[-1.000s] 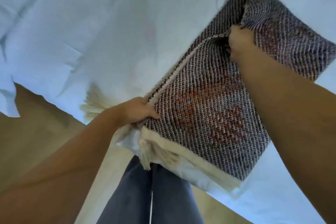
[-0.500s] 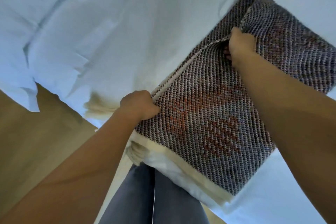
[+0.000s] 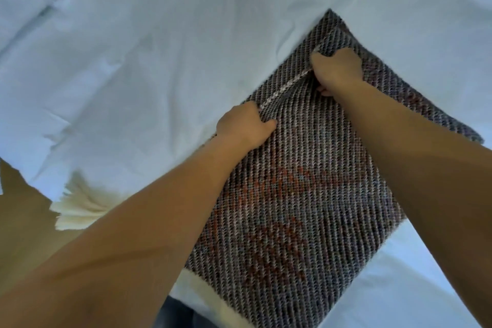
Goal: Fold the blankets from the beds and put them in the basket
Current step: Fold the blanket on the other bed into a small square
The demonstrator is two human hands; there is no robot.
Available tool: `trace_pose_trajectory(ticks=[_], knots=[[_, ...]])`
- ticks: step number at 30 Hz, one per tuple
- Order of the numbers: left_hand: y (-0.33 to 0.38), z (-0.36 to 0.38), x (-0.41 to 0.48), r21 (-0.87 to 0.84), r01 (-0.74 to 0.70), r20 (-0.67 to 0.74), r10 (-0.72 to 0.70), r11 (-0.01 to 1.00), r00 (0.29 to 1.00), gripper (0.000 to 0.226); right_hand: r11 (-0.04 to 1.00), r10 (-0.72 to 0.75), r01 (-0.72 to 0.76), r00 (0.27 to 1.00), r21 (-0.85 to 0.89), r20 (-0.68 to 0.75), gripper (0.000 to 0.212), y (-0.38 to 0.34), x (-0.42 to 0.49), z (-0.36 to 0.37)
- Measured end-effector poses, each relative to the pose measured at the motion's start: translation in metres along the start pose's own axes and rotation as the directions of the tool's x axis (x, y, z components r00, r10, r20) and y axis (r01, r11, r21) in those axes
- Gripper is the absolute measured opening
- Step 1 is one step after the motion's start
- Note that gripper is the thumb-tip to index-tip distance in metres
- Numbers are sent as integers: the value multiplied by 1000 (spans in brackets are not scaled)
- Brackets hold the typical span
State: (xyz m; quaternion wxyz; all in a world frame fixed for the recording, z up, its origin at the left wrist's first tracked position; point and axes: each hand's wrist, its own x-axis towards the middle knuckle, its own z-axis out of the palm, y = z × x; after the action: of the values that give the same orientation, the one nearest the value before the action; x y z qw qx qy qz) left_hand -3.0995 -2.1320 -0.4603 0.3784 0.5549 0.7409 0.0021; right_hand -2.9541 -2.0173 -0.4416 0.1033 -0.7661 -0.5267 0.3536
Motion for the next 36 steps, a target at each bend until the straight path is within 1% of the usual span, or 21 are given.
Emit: trace_pose_trajectory(ticks=[3, 5, 7, 8, 10, 11, 12, 13, 14, 15, 16, 17, 19, 20, 22, 24, 27, 29, 32, 34, 36], knots=[[17, 0, 18, 12, -70, -64, 70, 997, 995, 40, 988, -27, 31, 999, -152, 33, 48, -6, 10, 2], [27, -1, 26, 26, -119, -94, 121, 992, 988, 33, 950, -63, 85, 995, -299, 83, 39, -7, 14, 6], [34, -3, 29, 24, -166, -140, 168, 986, 976, 27, 938, -50, 87, 992, -335, 118, 24, -8, 16, 4], [37, -5, 29, 9, -193, -193, 191, 981, 962, 26, 966, -34, 59, 994, -252, 106, 21, -9, 18, -1], [41, -10, 23, -54, -277, -381, 236, 959, 894, 26, 996, -45, 47, 999, 77, -26, 25, -14, 24, -17], [43, -12, 19, -93, -334, -487, 250, 938, 837, 26, 969, -108, 141, 980, 203, -167, 28, -16, 25, -25], [43, -13, 16, -131, -384, -568, 248, 914, 785, 25, 920, -185, 277, 931, 277, -316, 30, -18, 23, -30], [43, -13, 14, -162, -402, -608, 230, 901, 760, 22, 858, -228, 386, 877, 338, -423, 32, -20, 16, -31], [41, -12, 16, -188, -383, -604, 201, 904, 771, 19, 813, -246, 445, 847, 375, -471, 32, -21, 10, -25], [37, -9, 19, -205, -322, -552, 162, 925, 818, 19, 811, -257, 448, 851, 376, -458, 31, -20, 6, -14], [31, -5, 25, -193, -227, -460, 117, 954, 880, 21, 856, -268, 401, 884, 327, -383, 27, -16, 6, 0], [24, -1, 31, -156, -130, -357, 66, 979, 932, 25, 919, -260, 319, 932, 231, -252, 24, -11, 8, 14], [9, 4, 42, -89, -48, -249, 24, 995, 968, 33, 976, -174, 172, 985, 130, 4, 33, 3, 19, 34], [4, 6, 44, -77, -54, -247, 34, 996, 968, 35, 977, -169, 163, 985, 135, 38, 38, 8, 24, 38], [-3, 7, 43, -82, -75, -261, 52, 994, 964, 36, 963, -219, 215, 976, 159, 6, 43, 13, 22, 39], [-11, 9, 36, -133, -58, -267, 21, 989, 964, 43, 946, -307, 306, 952, 110, -11, 50, 23, 12, 42], [-28, 14, 15, -179, -48, -292, -6, 983, 956, 57, 894, -422, 422, 906, -151, 33, 61, 44, -15, 43], [-40, 20, -3, -49, -51, -300, 34, 997, 953, 68, 845, -454, 447, 890, -293, 47, 64, 58, -37, 43], [-56, 30, -24, 129, -26, -281, 61, 991, 958, 70, 846, -439, 402, 898, -350, -28, 66, 74, -89, 54], [-62, 30, -29, 135, 1, -260, 35, 991, 965, 61, 809, -469, 447, 883, -381, 40, 66, 83, -131, 70], [-67, 28, -24, 145, 7, -260, 31, 989, 965, 53, 728, -495, 497, 858, -473, 139, 64, 99, -162, 82]])
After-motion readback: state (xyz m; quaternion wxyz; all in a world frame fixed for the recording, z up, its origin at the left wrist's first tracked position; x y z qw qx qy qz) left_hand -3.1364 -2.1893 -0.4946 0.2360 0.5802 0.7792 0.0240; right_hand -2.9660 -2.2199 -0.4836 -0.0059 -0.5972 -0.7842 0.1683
